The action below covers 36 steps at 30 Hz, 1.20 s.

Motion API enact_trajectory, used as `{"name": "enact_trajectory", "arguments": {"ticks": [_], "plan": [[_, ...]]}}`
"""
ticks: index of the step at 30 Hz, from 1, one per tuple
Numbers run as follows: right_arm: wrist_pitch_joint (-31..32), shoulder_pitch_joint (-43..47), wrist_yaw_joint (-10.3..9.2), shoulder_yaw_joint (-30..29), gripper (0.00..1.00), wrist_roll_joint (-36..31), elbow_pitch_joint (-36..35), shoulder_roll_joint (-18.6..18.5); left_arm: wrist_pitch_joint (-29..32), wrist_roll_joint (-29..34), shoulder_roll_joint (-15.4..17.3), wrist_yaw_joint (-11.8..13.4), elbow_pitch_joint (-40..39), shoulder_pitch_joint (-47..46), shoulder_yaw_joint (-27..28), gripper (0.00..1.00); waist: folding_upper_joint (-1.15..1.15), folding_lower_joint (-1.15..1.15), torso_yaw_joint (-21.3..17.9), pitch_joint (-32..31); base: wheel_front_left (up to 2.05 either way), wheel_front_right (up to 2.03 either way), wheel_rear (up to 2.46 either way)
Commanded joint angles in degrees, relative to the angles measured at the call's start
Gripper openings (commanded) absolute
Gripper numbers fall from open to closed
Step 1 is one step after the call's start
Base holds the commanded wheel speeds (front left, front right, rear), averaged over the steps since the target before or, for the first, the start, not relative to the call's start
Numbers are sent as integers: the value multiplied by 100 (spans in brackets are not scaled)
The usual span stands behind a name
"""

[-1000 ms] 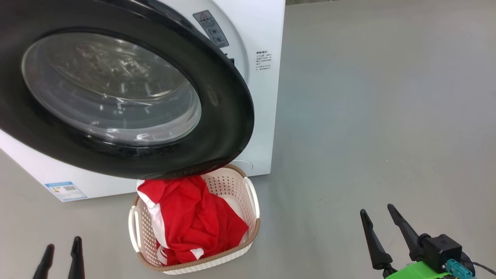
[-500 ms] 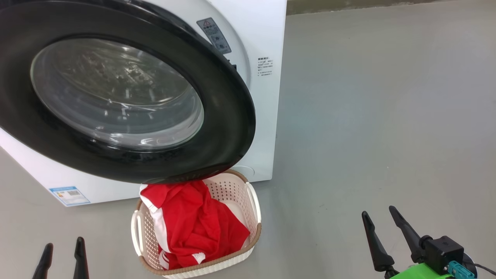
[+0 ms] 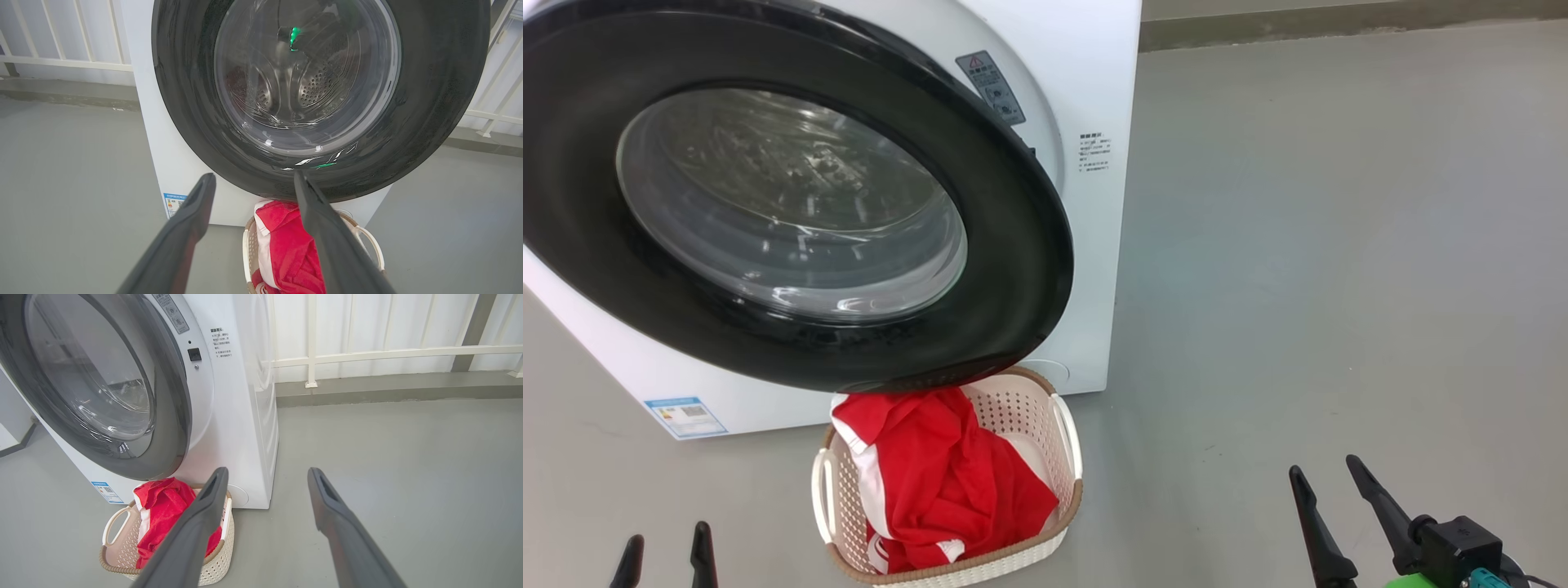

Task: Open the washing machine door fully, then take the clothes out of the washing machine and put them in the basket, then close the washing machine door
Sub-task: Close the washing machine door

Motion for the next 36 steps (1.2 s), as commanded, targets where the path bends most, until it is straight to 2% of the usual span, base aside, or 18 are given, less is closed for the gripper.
{"name": "enact_trajectory", "arguments": {"ticks": [1,17,19,20,21,36], "plan": [[-27,-53,9,120,100,57,-131,-47,-53,72,59,-17,-106,-106,222,100,0,0,7,-6,0,0,0],[-27,-64,9,107,100,61,-156,-36,-53,189,27,-17,-127,-107,256,100,0,0,89,5,0,0,0],[-27,-82,9,125,56,97,-156,-26,-53,201,23,-17,-138,-117,229,100,0,0,123,1,0,0,0],[-27,-98,9,144,25,116,-160,-23,-53,211,20,-17,-145,-125,208,100,0,0,150,0,0,0,0],[-27,-116,9,157,0,134,-162,-21,-53,220,16,-17,-148,-137,177,100,0,0,188,0,0,0,0],[-27,-1359,9,771,0,307,242,72,-53,362,-49,-17,-232,-290,-270,100,0,0,818,137,0,0,0]]}}
